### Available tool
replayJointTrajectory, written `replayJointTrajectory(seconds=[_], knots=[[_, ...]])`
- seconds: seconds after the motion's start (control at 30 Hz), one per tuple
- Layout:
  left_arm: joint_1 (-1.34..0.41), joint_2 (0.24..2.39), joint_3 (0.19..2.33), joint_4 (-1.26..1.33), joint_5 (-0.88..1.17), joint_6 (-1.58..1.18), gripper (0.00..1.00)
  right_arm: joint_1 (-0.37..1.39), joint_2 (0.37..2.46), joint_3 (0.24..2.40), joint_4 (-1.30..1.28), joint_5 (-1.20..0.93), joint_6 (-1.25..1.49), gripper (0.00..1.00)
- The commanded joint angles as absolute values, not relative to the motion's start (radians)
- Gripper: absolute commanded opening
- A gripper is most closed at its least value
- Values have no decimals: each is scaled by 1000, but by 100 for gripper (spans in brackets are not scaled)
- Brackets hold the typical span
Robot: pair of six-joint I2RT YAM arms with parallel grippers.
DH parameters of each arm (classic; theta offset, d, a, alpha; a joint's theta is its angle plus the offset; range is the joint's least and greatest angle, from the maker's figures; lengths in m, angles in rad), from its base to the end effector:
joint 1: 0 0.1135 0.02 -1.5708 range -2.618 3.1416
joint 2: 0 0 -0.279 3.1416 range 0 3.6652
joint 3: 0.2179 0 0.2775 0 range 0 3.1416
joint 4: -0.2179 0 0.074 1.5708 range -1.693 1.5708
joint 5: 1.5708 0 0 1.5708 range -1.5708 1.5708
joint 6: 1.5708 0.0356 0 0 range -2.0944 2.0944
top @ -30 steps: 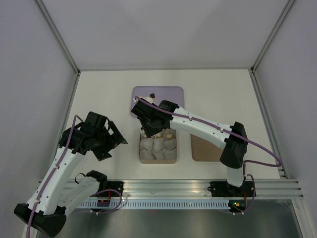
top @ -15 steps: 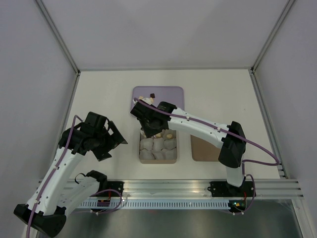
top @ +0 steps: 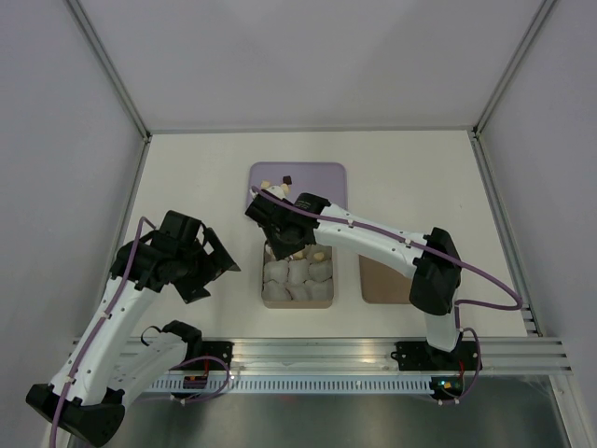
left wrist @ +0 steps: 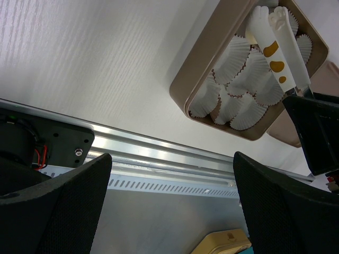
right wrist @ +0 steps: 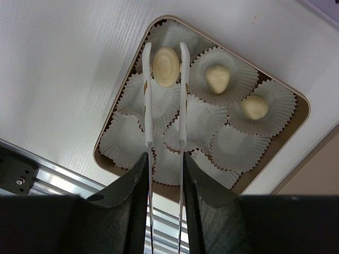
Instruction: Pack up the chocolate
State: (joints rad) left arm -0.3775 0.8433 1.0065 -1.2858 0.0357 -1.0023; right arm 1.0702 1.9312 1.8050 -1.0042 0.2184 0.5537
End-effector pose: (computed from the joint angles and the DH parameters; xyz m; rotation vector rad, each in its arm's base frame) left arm 0.1292 -0.0526 0.3263 -0.8450 2.6534 -0.4423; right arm 0.2185 0.3833 0.3016 -0.6194 2.6017 0.2325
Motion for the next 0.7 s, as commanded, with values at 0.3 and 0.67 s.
replayJointTrajectory(seconds=[0.3, 0.67], knots=[[-382, 842, 997, -1299, 49, -1005, 100, 1052, 1951, 1798, -957, 242, 548, 10], [-380, 842, 997, -1299, 48, -1003, 99, 1040, 1967, 1792, -940, 250, 534, 10]])
